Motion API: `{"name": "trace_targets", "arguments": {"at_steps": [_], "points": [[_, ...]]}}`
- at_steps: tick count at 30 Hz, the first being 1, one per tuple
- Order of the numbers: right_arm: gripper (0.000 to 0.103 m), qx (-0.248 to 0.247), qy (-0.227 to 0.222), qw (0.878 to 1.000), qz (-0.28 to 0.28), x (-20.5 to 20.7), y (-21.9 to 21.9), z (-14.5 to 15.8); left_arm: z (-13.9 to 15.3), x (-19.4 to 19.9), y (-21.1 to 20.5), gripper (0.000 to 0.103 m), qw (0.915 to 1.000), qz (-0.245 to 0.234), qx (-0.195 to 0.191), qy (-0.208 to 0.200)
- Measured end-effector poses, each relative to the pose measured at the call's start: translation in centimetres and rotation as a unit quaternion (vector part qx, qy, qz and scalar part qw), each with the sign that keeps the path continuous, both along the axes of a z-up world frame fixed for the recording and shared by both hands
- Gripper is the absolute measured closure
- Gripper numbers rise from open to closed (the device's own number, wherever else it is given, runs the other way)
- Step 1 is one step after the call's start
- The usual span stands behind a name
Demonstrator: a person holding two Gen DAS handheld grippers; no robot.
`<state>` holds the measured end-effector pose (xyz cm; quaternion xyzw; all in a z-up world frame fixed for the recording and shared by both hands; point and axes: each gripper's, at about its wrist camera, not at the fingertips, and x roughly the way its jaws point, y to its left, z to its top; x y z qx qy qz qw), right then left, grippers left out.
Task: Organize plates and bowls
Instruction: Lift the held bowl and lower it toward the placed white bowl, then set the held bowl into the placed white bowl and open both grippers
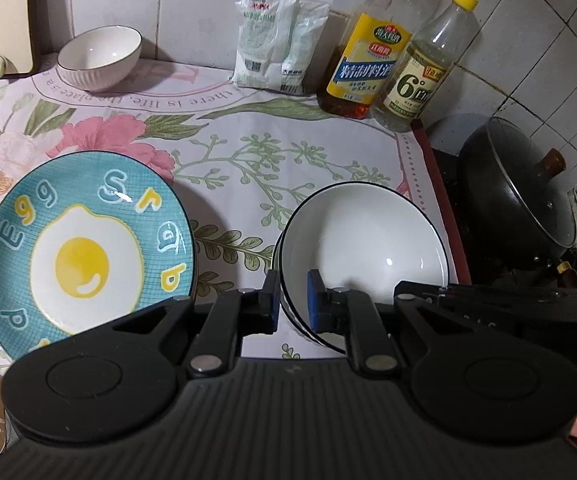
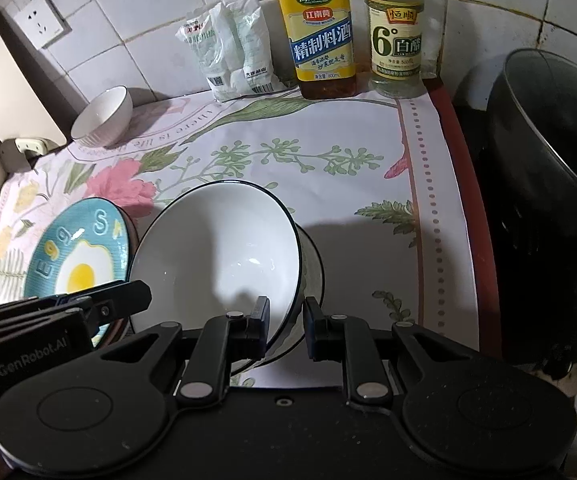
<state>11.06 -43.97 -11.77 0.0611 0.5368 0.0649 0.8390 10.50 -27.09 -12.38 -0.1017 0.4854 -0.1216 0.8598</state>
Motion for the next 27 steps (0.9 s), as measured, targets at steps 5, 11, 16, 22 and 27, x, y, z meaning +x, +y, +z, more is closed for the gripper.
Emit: {"name": "trace_targets", "arguments": {"at_steps": [5,11,16,22,27], "points": [[0.079,-0.019,0.0,1.0,0.013,0.7,0.3,-1.0,-0.7,0.7,-0.5,0.09,0.9999,-0.013,0.009,0.007],[0.076,-0.065,-0.002,0.997,0.032,0.7,1.2,-1.6,-1.4,1.1,-1.1,0.091,0.9993,-0.024,0.018,0.022],[0.071,-0.088,-0.013,0.994,0.057,0.4,1.9,-1.6,-1.3,1.1,-1.7,0.09,0.9982,-0.034,0.042,0.027],[0.061,-0.081,-0.039,0.994,0.055,-0.7,2.1,-0.4,0.0,0.2,-1.9,0.082,0.9972,-0.044,0.046,0.039],[0.053,-0.075,-0.057,0.994,0.05,-2.3,1.5,1.1,1.3,-1.1,-1.2,0.068,0.9963,-0.047,0.053,0.047]]}}
